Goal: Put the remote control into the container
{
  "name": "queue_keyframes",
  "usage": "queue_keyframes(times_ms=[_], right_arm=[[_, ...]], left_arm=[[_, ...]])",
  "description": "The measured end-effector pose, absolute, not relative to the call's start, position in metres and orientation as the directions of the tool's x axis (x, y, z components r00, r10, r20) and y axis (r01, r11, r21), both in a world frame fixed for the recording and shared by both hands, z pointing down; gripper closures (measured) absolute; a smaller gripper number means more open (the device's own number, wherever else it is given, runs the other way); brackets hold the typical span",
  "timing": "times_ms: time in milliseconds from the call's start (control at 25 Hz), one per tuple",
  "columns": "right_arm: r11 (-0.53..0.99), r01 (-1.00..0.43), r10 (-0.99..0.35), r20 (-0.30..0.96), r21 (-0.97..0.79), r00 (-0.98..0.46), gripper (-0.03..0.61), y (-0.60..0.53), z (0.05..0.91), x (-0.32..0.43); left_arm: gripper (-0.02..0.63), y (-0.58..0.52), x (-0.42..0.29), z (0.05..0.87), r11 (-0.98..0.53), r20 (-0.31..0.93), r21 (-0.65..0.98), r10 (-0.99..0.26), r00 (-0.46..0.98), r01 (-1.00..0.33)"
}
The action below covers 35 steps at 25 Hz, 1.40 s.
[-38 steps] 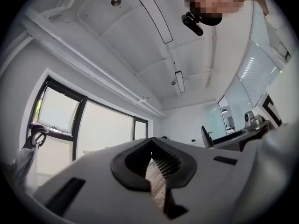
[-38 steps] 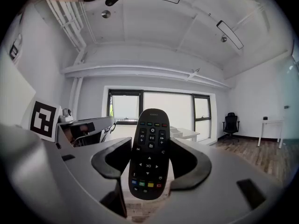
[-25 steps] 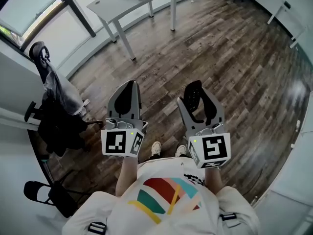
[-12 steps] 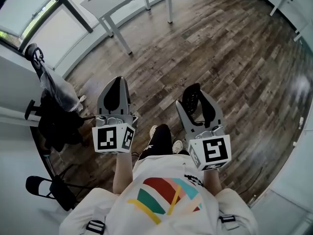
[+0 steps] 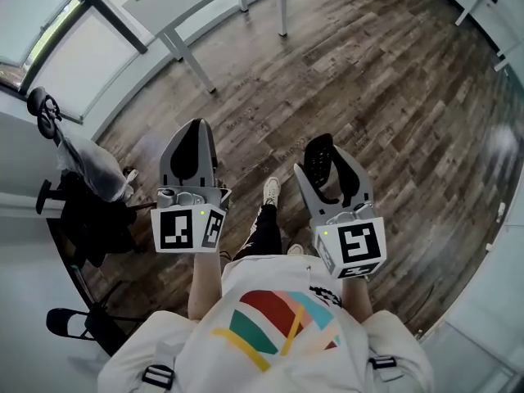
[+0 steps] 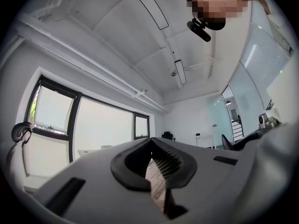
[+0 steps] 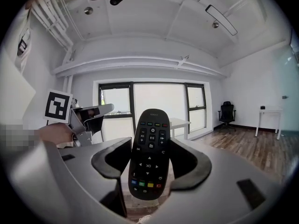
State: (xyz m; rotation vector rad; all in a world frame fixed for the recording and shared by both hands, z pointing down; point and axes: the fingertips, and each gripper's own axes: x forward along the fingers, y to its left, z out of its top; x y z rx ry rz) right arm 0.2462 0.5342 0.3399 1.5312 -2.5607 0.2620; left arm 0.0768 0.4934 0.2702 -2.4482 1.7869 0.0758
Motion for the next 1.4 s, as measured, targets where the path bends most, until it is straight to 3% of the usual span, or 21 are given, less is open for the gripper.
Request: queue_keyframes(times_ms=[520, 960, 1400], right_arm=[[0.515, -0.856, -0.816, 0.282, -0.043, -0.505, 0.322, 0.370, 0.331, 0.158], [0.535, -0.840, -0.800, 0.268, -0.089, -0.537, 0.322, 0.311, 0.327, 0.142], [0.665, -0.728, -0.699, 0.203, -0.166, -0.685, 0.322, 0.193, 0.325, 0.123]], left_arm=[[0.606, 0.322, 0.008, 0.270, -0.325, -0.151, 0.045, -0.937, 0.315, -0.945], [0.606, 0.278, -0.040, 0.273, -0.188, -0.115, -0.020, -0.975, 0.189, -0.982], [0.606, 0.210, -0.072, 0.255, 0.013, -0.112, -0.107, -0.994, -0.001, -0.994]])
